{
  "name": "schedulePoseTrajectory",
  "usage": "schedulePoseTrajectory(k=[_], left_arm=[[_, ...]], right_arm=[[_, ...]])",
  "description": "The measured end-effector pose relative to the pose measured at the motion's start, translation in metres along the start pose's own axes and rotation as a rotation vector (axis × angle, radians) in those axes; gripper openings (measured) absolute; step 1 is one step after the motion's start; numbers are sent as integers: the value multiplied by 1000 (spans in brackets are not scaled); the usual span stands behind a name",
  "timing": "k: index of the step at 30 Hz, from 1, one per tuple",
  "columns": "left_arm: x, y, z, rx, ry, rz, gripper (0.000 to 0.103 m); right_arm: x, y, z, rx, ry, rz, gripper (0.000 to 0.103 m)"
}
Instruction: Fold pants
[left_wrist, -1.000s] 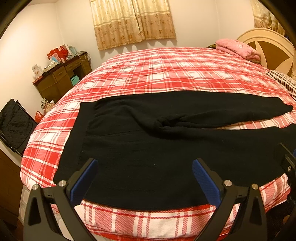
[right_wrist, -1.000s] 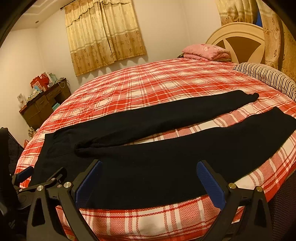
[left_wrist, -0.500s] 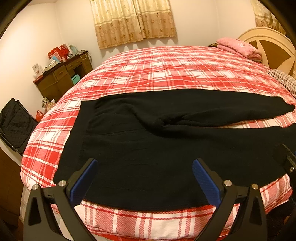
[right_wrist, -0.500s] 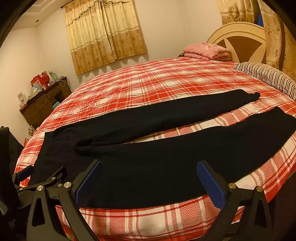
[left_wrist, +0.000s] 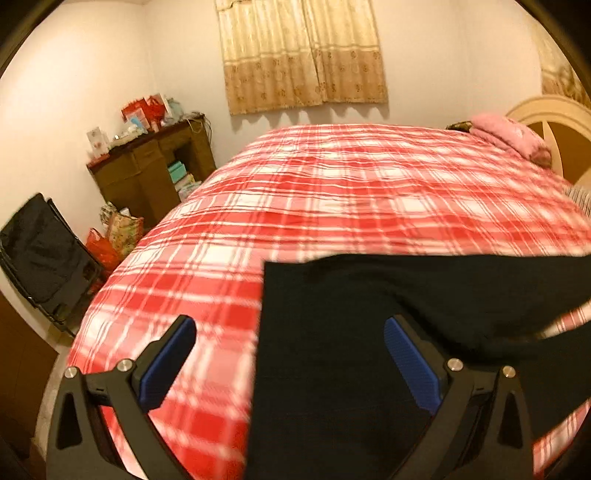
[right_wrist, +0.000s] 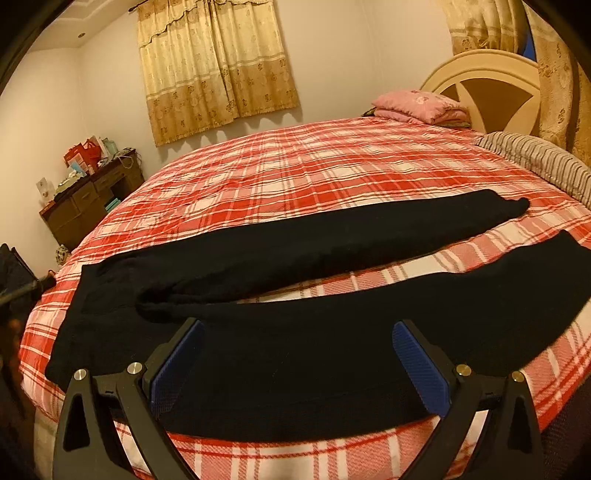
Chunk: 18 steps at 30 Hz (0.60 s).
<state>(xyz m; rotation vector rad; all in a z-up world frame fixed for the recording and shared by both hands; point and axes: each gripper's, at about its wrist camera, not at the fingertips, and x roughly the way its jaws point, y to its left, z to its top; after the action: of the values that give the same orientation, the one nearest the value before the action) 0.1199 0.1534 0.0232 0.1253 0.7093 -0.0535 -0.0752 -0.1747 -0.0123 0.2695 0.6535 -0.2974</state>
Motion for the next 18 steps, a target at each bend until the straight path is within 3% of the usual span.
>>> schedulePoseTrajectory(k=[2, 4, 8, 11, 14, 16, 18], left_arm=[[29, 8, 10, 11, 76, -50, 86], [55, 13, 15, 28, 148, -72, 83], [88, 23, 20, -23, 196, -67, 73], [113, 30, 22, -101, 266, -167, 66], [131, 25, 22, -108, 323, -171, 62], [142, 25, 21, -115, 350, -179, 46], [145, 27, 22, -143, 330, -207, 43]], right_arm=[[3, 4, 3, -10, -1, 16, 102], [5, 8, 7, -22, -3, 23, 102], [14, 14, 12, -43, 9, 34, 102], [22, 17, 16, -59, 26, 51, 102], [29, 16, 26, -71, 31, 71, 102], [35, 13, 38, -71, 36, 94, 102], [46, 9, 52, -90, 50, 130, 102]])
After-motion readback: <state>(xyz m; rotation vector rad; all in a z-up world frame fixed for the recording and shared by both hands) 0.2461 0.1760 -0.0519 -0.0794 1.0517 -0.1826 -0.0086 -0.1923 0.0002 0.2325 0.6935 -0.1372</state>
